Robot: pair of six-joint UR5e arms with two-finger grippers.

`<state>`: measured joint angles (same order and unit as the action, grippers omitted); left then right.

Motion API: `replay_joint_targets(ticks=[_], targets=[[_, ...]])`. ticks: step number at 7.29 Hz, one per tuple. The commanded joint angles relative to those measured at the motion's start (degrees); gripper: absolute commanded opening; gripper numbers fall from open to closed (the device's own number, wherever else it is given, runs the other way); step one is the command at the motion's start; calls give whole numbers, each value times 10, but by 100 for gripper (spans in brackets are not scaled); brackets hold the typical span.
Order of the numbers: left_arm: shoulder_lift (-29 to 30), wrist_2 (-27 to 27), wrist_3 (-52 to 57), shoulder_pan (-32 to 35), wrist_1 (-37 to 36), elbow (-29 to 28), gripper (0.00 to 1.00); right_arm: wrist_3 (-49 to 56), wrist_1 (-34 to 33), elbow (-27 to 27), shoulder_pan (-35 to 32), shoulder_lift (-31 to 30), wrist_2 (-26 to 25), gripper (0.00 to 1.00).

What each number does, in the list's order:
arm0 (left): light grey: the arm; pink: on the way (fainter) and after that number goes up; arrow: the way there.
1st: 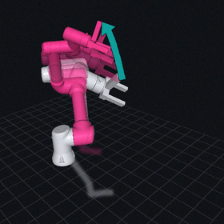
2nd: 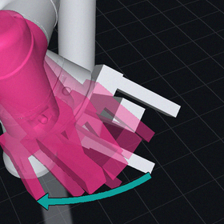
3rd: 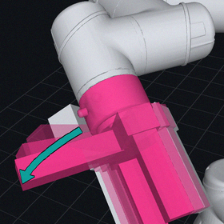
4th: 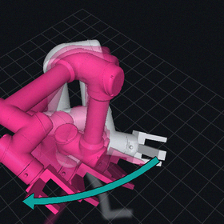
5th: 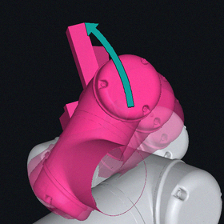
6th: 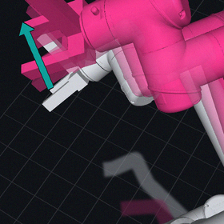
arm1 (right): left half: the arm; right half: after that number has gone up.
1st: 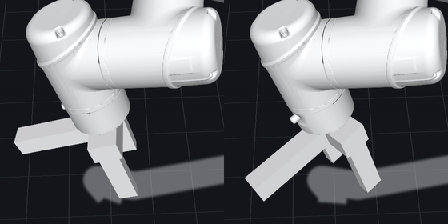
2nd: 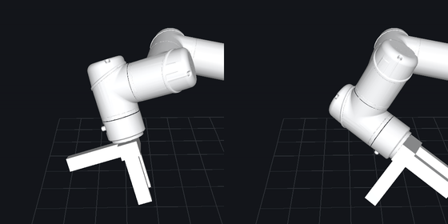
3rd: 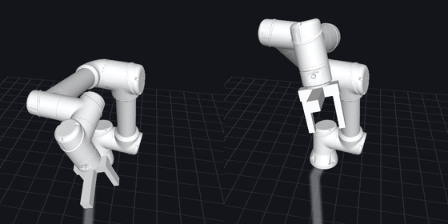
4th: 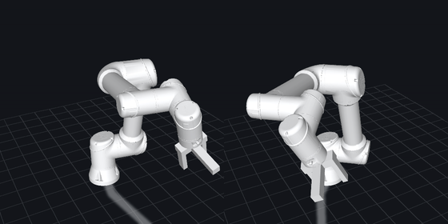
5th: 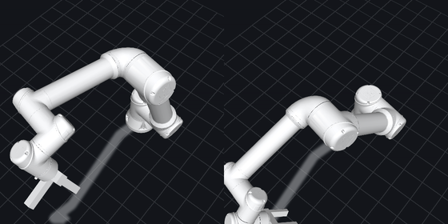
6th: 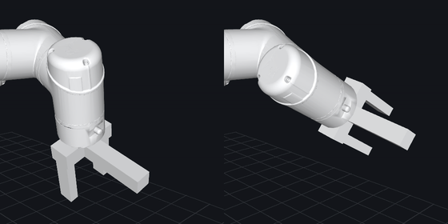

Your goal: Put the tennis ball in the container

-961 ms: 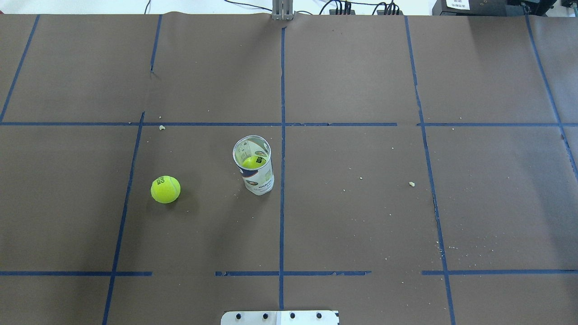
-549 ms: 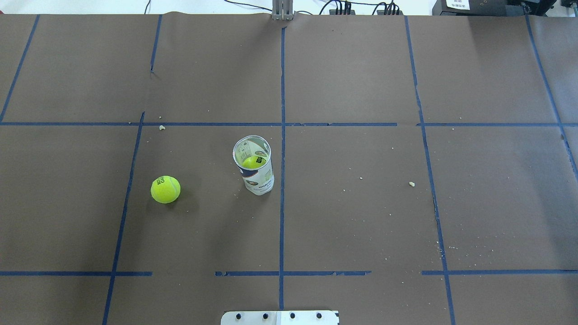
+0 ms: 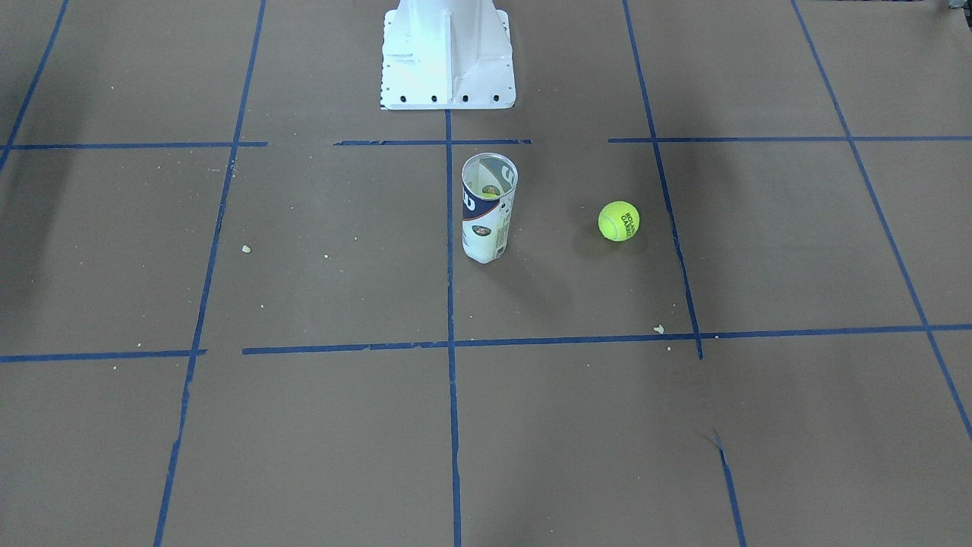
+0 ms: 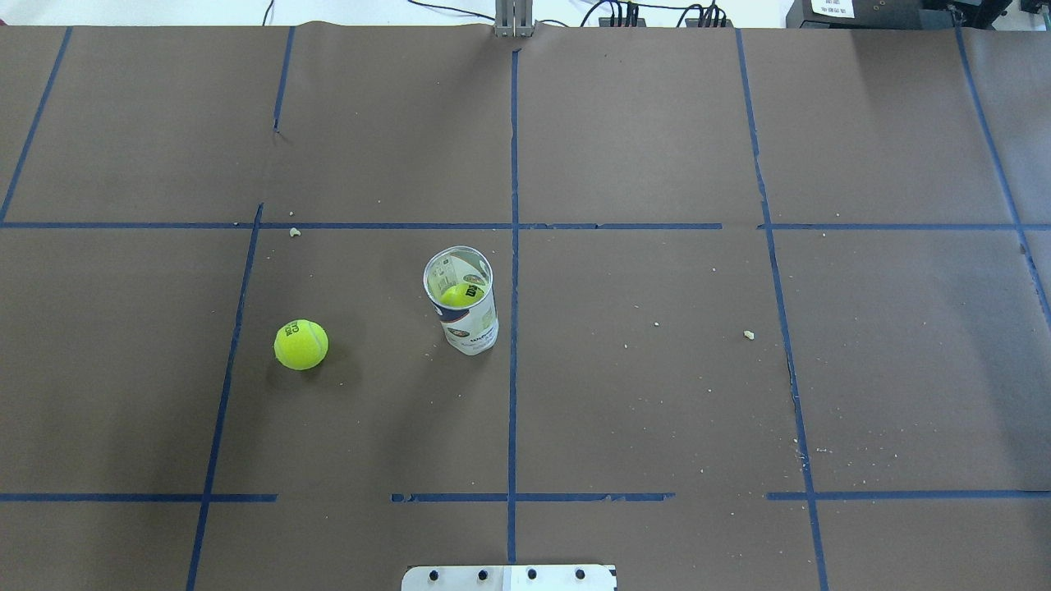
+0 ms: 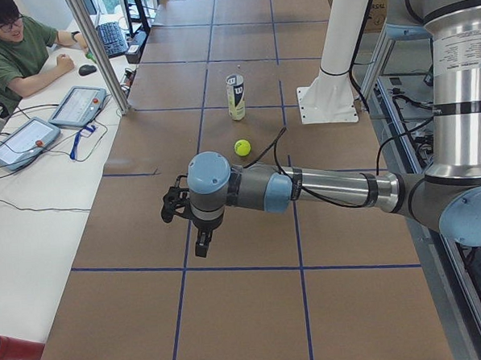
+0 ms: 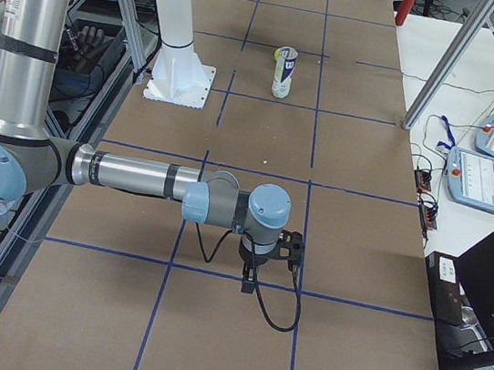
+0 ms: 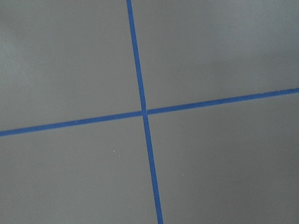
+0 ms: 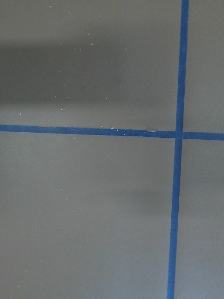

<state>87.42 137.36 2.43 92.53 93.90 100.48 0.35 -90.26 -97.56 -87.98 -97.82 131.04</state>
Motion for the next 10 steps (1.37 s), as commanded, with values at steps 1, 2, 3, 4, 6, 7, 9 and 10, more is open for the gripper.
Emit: replay_joint_targets(ticks=[1, 2, 3, 4, 6, 7, 9, 10], targets=[[19, 3, -3, -2, 12, 24, 100, 0, 0, 0, 0, 0, 0, 100], [21, 5, -38, -25, 21, 30, 100, 0, 0, 0, 0, 0, 0, 100], [23, 3, -104, -69, 60, 44, 100, 0, 0, 0, 0, 1, 0, 100], [24, -3, -210, -119, 113, 54, 100, 0, 0, 0, 0, 0, 0, 100], [35, -9, -352, -197, 184, 70, 100, 0, 0, 0, 0, 0, 0, 100], [46, -57, -420, -243, 184, 100, 100, 0, 0, 0, 0, 0, 0, 100], [77, -142, -537, -332, 182, 120, 100, 0, 0, 0, 0, 0, 0, 100], [96, -152, -579, -370, 181, 119, 100, 0, 0, 0, 0, 0, 1, 100]])
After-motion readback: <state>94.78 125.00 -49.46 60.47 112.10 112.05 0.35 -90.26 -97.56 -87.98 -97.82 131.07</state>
